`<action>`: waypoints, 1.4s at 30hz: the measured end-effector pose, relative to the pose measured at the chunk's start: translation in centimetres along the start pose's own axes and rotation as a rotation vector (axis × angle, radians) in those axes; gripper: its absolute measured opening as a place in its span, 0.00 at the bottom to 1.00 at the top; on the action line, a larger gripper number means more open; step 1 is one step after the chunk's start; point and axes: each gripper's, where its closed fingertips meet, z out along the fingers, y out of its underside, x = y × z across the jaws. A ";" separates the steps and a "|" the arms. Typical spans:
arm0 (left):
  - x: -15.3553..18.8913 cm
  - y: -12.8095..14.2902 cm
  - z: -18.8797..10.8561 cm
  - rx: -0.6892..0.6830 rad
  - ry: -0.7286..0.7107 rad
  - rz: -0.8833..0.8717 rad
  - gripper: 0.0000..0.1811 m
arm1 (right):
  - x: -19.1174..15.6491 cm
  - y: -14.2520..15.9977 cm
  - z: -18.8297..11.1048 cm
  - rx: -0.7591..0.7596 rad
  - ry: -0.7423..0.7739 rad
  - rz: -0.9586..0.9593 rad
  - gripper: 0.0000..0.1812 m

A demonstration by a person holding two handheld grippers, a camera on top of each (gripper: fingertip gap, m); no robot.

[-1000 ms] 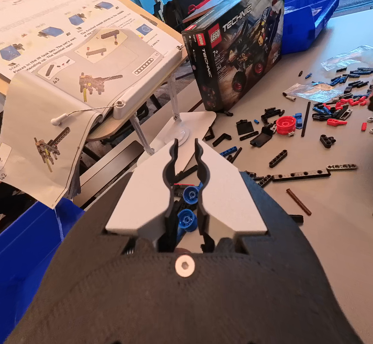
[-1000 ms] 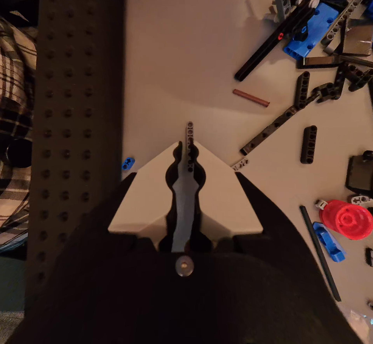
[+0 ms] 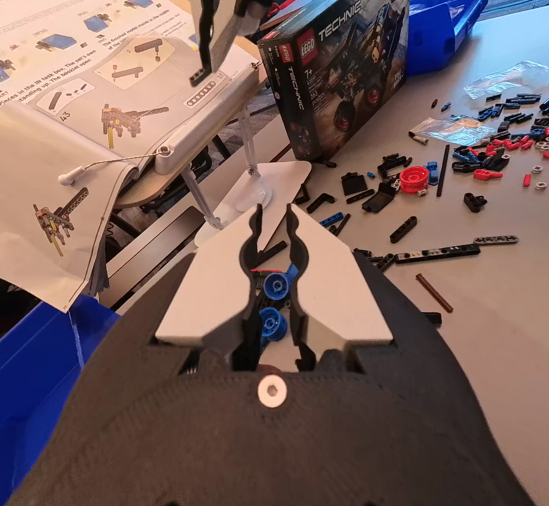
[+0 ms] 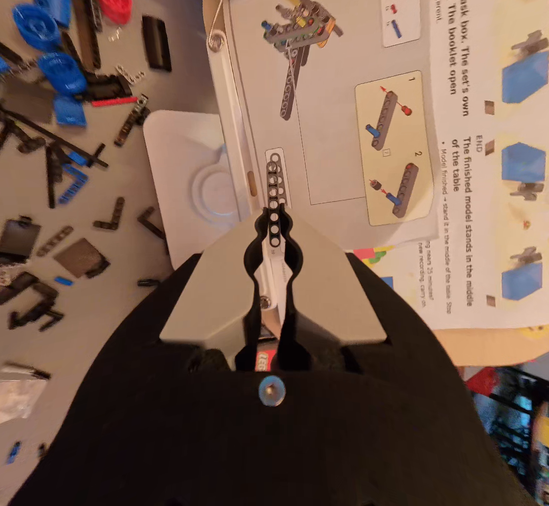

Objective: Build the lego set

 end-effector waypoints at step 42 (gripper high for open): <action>1.1 -0.7 0.0 0.015 0.030 0.016 0.12 | -20.7 -3.3 -7.4 -0.030 -0.266 0.094 0.02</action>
